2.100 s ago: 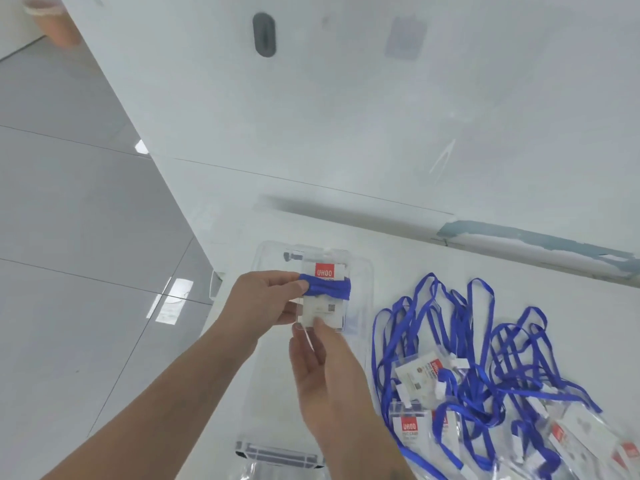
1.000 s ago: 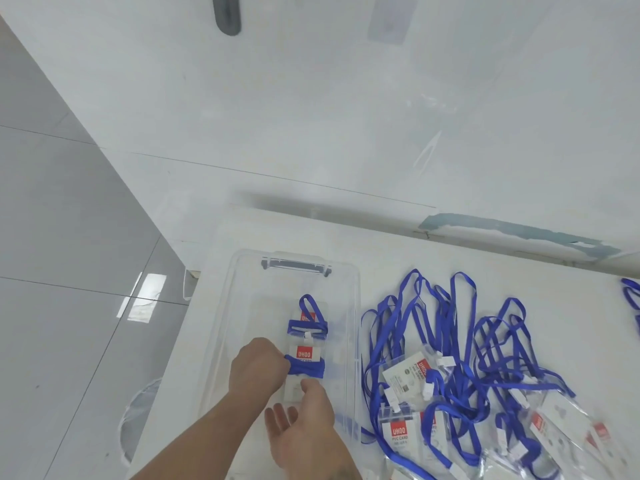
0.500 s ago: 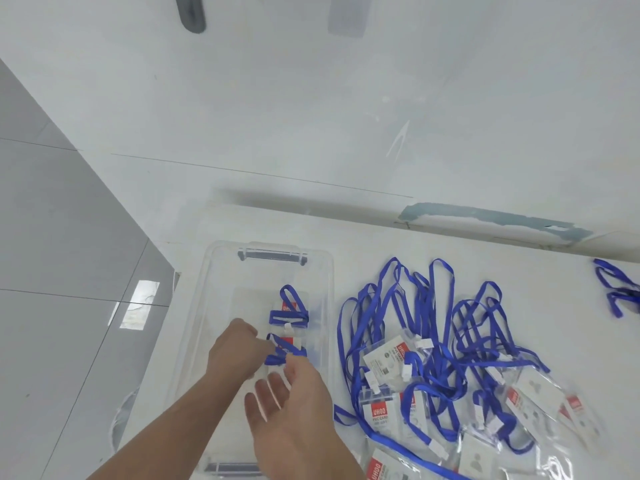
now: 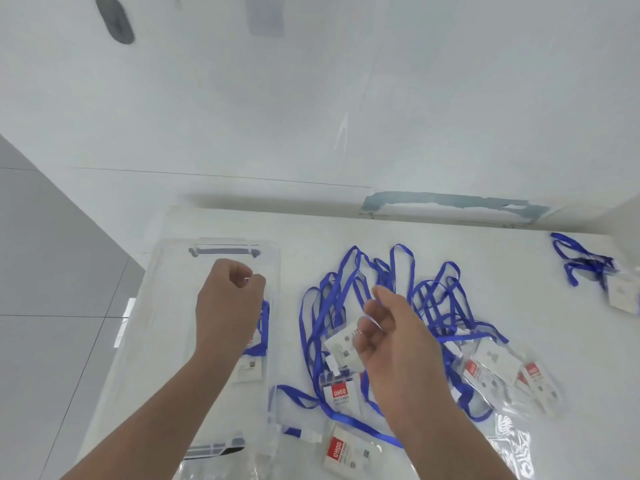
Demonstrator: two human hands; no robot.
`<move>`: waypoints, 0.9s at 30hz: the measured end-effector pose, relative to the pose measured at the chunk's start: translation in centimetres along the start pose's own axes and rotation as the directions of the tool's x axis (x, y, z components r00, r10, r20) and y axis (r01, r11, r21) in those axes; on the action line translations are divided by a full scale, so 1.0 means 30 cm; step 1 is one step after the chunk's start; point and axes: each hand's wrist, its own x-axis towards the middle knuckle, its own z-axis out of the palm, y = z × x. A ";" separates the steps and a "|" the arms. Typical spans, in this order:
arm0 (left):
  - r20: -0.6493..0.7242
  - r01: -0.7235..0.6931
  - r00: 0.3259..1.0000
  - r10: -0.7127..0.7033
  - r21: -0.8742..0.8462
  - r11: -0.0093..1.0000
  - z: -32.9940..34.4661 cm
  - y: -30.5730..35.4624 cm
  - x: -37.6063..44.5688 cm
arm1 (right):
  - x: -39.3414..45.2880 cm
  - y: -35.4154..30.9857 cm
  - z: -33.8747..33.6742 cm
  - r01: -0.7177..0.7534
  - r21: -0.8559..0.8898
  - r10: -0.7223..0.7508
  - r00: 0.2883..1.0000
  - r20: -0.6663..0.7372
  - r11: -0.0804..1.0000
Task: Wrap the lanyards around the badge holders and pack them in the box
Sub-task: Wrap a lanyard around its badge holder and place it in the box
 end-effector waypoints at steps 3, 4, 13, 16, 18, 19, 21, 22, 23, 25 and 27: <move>0.024 -0.129 0.991 0.131 -0.056 0.990 0.063 0.091 -0.100 | 0.081 -0.060 -0.135 0.088 -0.106 -0.091 0.995 -0.026 0.990; 0.050 -0.160 0.985 0.163 -0.050 0.986 0.086 0.108 -0.125 | 0.108 -0.070 -0.168 0.107 -0.153 -0.112 0.993 -0.028 0.983; 0.363 -0.153 0.928 0.081 0.173 0.973 0.364 0.025 -0.240 | 0.356 -0.065 -0.348 0.261 -0.633 -0.233 0.964 0.129 0.729; 0.443 -0.124 0.895 -0.049 0.353 0.928 0.453 -0.044 -0.247 | 0.428 -0.023 -0.363 0.294 -0.767 -0.175 0.956 0.236 0.570; 0.470 -0.152 0.876 -0.105 0.477 0.866 0.503 -0.077 -0.252 | 0.465 0.016 -0.369 0.314 -0.826 -0.136 0.949 0.284 0.468; 0.475 -0.160 0.871 -0.128 0.520 0.839 0.525 -0.089 -0.255 | 0.481 0.033 -0.374 0.322 -0.842 -0.122 0.946 0.299 0.433; 0.459 -0.153 0.873 -0.162 0.574 0.804 0.555 -0.104 -0.256 | 0.499 0.058 -0.379 0.315 -0.858 -0.093 0.948 0.304 0.405; 0.453 -0.150 0.875 -0.173 0.591 0.793 0.571 -0.107 -0.256 | 0.507 0.068 -0.385 0.302 -0.870 -0.076 0.952 0.297 0.390; 0.448 -0.148 0.878 -0.169 0.590 0.794 0.581 -0.114 -0.252 | 0.509 0.072 -0.390 0.293 -0.882 -0.065 0.955 0.290 0.368; 0.467 -0.151 0.871 -0.153 0.549 0.822 0.591 -0.109 -0.247 | 0.515 0.074 -0.405 0.292 -0.896 -0.064 0.955 0.288 0.333; 0.539 -0.181 0.832 -0.127 0.482 0.857 0.579 -0.082 -0.245 | 0.515 0.060 -0.424 0.335 -0.888 -0.085 0.942 0.325 0.315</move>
